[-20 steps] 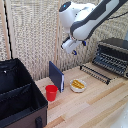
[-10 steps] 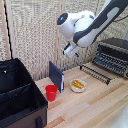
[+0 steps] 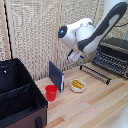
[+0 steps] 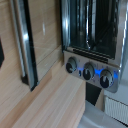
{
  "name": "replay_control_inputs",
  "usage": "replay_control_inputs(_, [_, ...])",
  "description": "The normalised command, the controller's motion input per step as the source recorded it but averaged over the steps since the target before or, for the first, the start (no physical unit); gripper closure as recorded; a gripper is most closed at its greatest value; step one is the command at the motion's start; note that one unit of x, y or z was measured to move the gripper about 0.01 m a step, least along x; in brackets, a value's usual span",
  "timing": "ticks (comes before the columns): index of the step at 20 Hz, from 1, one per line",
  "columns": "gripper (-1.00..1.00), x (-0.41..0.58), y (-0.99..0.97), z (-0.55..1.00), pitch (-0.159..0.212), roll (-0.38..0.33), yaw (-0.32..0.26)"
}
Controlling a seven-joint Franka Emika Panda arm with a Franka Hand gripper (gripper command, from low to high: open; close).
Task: With care, position your gripper close to the oven tray handle. Make sure to grip the handle tightly. Delicately and attentively pull the tray out from the oven.
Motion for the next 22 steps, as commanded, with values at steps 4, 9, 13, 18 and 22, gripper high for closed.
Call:
replay_control_inputs(4, [-1.00, -0.043, -0.55, -0.31, -0.030, -0.190, 0.120])
replay_control_inputs(9, [-1.00, -0.005, -0.56, -0.26, -0.030, -0.180, 0.105])
replay_control_inputs(13, [-1.00, -0.012, -0.57, -0.19, -0.006, -0.180, 0.106])
replay_control_inputs(18, [-1.00, -0.003, -0.67, -0.22, 0.000, -0.119, 0.076])
replay_control_inputs(22, [-1.00, 0.000, -0.73, -0.18, -0.003, -0.054, 0.034])
